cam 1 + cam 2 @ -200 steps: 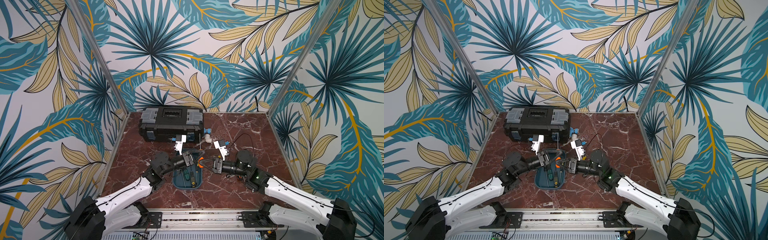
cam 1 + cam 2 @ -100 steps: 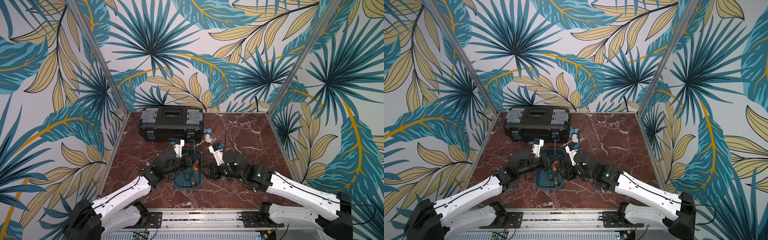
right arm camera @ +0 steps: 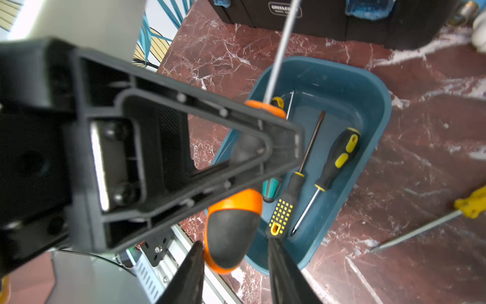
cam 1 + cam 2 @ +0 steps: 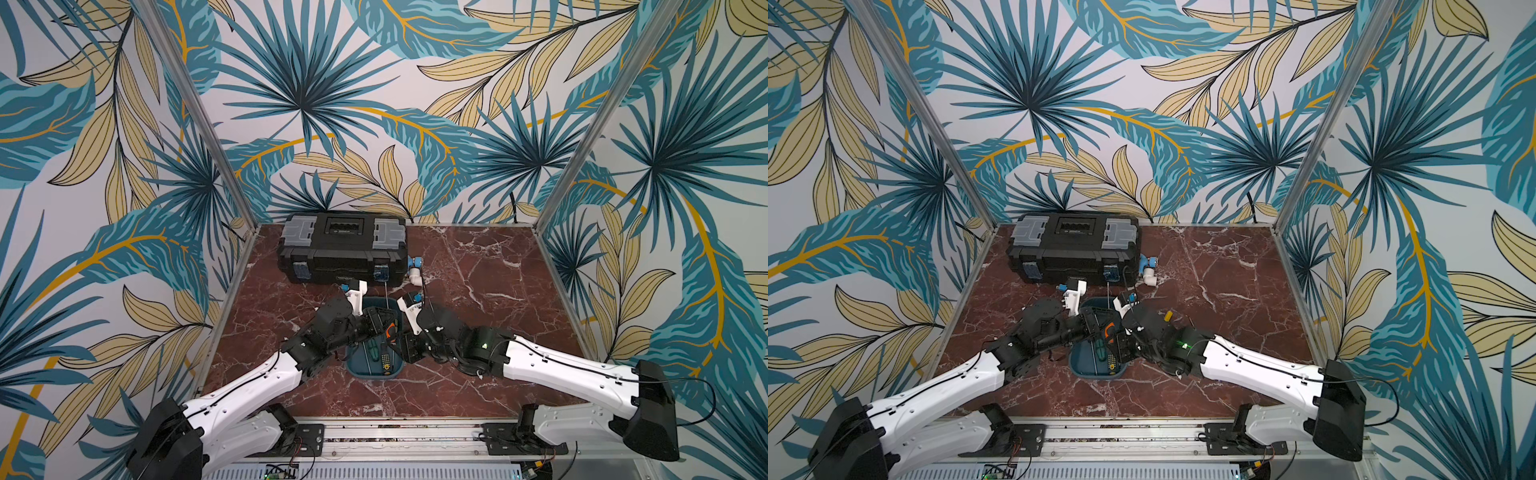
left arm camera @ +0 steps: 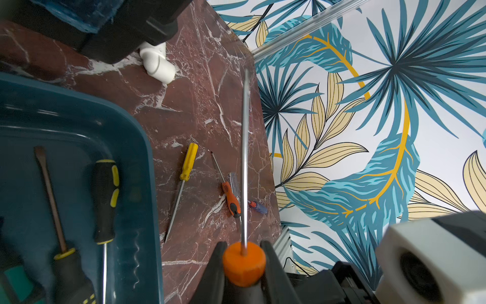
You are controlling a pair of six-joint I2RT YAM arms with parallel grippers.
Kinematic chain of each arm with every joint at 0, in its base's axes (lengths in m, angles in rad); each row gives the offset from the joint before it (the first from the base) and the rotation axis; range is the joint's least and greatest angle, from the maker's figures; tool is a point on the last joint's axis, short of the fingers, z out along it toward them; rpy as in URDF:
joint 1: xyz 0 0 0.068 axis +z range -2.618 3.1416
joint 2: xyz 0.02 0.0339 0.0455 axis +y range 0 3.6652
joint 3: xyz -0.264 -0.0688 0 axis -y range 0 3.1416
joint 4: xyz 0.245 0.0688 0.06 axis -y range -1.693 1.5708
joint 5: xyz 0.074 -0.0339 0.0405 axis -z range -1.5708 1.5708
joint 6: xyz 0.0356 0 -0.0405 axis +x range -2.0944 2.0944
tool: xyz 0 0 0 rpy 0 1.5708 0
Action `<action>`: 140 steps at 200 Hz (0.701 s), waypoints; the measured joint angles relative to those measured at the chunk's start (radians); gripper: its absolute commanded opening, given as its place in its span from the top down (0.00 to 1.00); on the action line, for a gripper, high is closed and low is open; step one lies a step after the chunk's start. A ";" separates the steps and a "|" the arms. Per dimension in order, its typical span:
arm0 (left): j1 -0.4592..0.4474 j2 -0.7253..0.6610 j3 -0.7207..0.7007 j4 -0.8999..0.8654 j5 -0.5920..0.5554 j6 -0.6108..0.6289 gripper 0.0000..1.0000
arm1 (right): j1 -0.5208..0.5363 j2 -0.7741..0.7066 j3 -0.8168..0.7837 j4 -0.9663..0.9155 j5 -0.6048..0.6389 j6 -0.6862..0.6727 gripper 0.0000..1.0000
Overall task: Put the screwdriver on the desktop into the storage box
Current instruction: Place the screwdriver in the storage box.
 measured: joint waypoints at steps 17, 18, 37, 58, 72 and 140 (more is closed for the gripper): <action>0.005 0.000 0.000 0.005 -0.007 -0.005 1.00 | 0.001 0.002 -0.002 0.009 -0.002 0.023 0.83; 0.005 0.000 0.000 0.005 -0.008 -0.006 1.00 | 0.001 0.002 -0.002 0.010 -0.002 0.023 0.83; 0.015 0.000 0.000 0.018 -0.013 -0.011 1.00 | -0.003 0.002 -0.015 0.046 -0.001 0.049 0.93; 0.025 0.002 -0.001 0.024 -0.010 -0.016 0.87 | -0.005 -0.002 -0.039 0.092 0.001 0.072 1.00; 0.027 0.003 -0.005 0.039 -0.006 -0.022 0.68 | -0.006 -0.014 -0.059 0.121 0.001 0.087 1.00; 0.077 -0.081 -0.017 0.106 0.072 -0.030 0.34 | -0.053 -0.090 -0.178 0.308 -0.116 0.177 1.00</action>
